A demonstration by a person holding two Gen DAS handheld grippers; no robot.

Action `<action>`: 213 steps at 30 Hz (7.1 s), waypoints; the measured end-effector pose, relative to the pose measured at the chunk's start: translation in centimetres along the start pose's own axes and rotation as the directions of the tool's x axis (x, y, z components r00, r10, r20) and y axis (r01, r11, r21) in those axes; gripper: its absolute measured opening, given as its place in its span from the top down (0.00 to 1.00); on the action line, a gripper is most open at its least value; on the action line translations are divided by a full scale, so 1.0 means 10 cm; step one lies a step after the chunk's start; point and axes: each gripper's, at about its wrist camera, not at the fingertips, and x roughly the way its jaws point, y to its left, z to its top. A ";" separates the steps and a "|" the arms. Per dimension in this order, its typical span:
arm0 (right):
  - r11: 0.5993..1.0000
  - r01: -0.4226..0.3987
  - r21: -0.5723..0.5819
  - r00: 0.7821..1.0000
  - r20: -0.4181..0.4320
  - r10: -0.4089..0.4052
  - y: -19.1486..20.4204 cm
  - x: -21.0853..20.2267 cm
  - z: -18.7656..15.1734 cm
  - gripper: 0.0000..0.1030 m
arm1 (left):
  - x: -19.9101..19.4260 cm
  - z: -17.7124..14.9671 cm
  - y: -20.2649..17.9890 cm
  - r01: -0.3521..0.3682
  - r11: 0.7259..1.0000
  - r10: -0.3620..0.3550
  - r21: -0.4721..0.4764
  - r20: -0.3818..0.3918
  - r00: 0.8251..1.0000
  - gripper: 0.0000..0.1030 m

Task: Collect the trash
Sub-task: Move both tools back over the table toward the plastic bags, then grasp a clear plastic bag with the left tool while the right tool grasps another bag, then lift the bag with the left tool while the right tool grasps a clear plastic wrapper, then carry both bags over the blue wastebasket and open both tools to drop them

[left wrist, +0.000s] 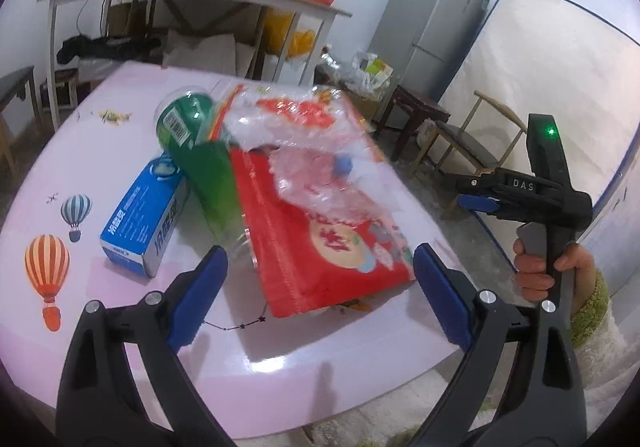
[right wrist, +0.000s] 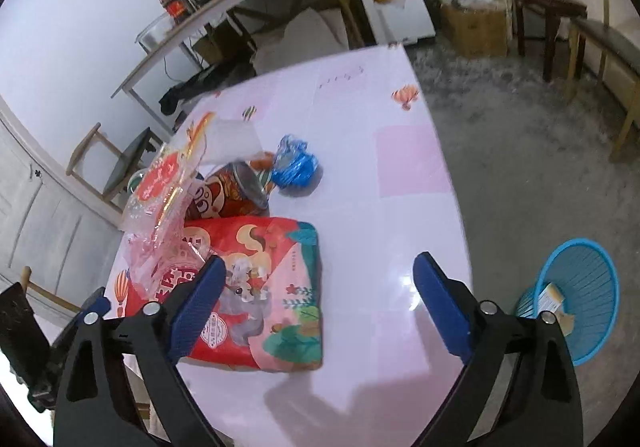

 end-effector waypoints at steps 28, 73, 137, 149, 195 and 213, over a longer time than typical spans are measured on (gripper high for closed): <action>0.941 -0.337 0.024 0.934 -0.120 0.337 0.79 0.60 0.48 0.62 | 0.54 0.83 0.79 0.161 0.958 -0.166 -0.239 -0.001 0.986 0.55; 0.926 -0.376 -0.001 0.921 -0.108 0.374 0.48 0.43 0.31 0.37 | 0.09 1.02 0.82 0.360 0.888 -0.273 -0.287 0.302 0.914 0.98; 0.942 -0.335 0.022 0.941 -0.031 0.336 0.72 0.03 0.41 0.96 | -0.57 1.08 0.41 0.123 0.979 -0.038 -0.164 0.445 0.895 0.98; 0.979 -0.199 -0.050 0.975 -0.112 0.193 0.60 0.13 -0.01 0.45 | -0.53 1.05 0.13 0.112 0.985 -0.044 -0.134 0.429 0.902 0.98; 0.952 0.002 0.307 0.965 0.251 -0.083 -1.57 -1.28 -0.44 0.92 | 1.28 1.17 -1.81 0.356 0.929 -0.354 0.102 -0.036 0.935 0.98; 0.681 0.101 0.725 0.987 0.012 -0.159 -3.91 -0.31 -1.27 0.89 | 4.18 -0.16 -3.82 0.333 0.885 -0.068 0.326 -0.617 0.784 0.97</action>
